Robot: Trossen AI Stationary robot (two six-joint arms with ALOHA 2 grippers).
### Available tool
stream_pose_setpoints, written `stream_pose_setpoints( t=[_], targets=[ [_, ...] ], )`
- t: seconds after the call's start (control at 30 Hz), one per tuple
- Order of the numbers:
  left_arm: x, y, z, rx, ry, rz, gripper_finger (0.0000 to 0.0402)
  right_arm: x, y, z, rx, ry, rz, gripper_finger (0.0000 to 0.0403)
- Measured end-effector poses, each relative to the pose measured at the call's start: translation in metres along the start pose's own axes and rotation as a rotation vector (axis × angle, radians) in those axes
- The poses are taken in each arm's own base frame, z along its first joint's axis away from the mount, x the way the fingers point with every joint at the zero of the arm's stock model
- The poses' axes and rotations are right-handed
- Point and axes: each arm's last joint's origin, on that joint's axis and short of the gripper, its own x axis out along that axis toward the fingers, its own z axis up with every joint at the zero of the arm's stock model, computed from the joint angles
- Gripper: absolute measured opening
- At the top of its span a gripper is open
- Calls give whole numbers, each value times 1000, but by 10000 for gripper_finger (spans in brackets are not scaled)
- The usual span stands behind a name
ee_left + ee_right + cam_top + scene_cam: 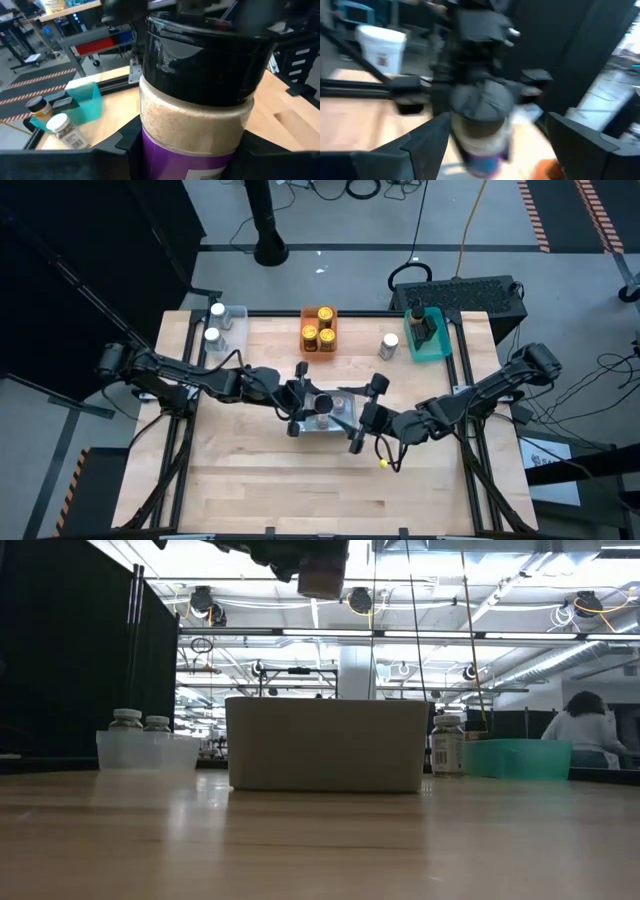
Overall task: Sort spices by type
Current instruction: Put the black seasoning bottle into the green bin
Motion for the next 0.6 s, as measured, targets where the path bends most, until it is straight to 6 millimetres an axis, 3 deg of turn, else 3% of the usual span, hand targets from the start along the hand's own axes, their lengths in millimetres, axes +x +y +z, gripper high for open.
stream_pose_setpoints(
  t=[0.23, 0.6],
  targets=[
    [3, 1, 3, -1, -54, 13, 172, 7, 1, 8, 7, 1, 109, 331],
    [6, 0, 1, 21, -51, 13, 172, 17, -7, 5, 21, 20, 77, 308]
  ],
)
